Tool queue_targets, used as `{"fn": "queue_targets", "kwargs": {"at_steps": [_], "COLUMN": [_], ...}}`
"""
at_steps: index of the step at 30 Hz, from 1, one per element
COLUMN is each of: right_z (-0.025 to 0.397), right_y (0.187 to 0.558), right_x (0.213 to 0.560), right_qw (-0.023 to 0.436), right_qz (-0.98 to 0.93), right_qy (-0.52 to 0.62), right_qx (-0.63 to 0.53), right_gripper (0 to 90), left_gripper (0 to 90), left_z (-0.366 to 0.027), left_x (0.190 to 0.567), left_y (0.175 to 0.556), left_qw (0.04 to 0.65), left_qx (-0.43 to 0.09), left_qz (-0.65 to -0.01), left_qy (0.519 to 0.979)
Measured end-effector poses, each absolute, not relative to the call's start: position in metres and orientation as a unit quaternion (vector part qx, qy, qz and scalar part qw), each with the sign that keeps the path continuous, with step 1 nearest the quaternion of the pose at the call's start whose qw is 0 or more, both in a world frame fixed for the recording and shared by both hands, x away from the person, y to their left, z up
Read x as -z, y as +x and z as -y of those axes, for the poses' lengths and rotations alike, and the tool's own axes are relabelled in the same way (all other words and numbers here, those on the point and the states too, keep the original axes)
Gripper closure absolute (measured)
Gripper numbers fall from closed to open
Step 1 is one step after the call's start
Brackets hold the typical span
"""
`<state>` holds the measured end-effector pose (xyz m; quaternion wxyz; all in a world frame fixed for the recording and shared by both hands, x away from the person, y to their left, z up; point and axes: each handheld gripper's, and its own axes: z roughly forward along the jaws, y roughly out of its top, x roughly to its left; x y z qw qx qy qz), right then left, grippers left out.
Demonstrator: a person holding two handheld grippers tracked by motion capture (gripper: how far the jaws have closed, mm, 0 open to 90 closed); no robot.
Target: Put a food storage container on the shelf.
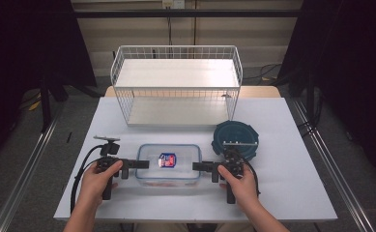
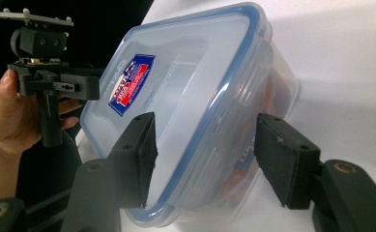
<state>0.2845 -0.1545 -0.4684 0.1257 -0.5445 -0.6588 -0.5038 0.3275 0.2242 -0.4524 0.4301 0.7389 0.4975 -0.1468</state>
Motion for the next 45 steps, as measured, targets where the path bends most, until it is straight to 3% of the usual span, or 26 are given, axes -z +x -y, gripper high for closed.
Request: {"fn": "queue_targets", "kwargs": {"at_steps": [4, 18, 35, 45], "right_z": [0.156, 0.157, 0.156, 0.16], "right_y": [0.285, 0.285, 0.283, 0.279], "right_x": [0.473, 0.475, 0.474, 0.467], "right_qw": [0.161, 0.196, 0.198, 0.207], "right_qz": [0.639, 0.614, 0.603, 0.592], "right_qy": [-0.562, -0.583, -0.594, -0.599], "right_qx": [0.5, 0.494, 0.494, 0.498], "right_gripper": [40.8, 44.0, 46.7, 54.6], "left_gripper": [25.4, 27.8, 43.0, 52.3], "left_z": [-0.221, -0.223, -0.232, -0.24], "left_x": [0.454, 0.456, 0.45, 0.444], "left_y": [0.327, 0.326, 0.322, 0.311], "left_qw": [0.435, 0.431, 0.43, 0.446], "left_qx": [0.161, 0.182, 0.198, 0.209], "left_qz": [-0.505, -0.535, -0.582, -0.589], "left_qy": [0.728, 0.704, 0.661, 0.64]}}
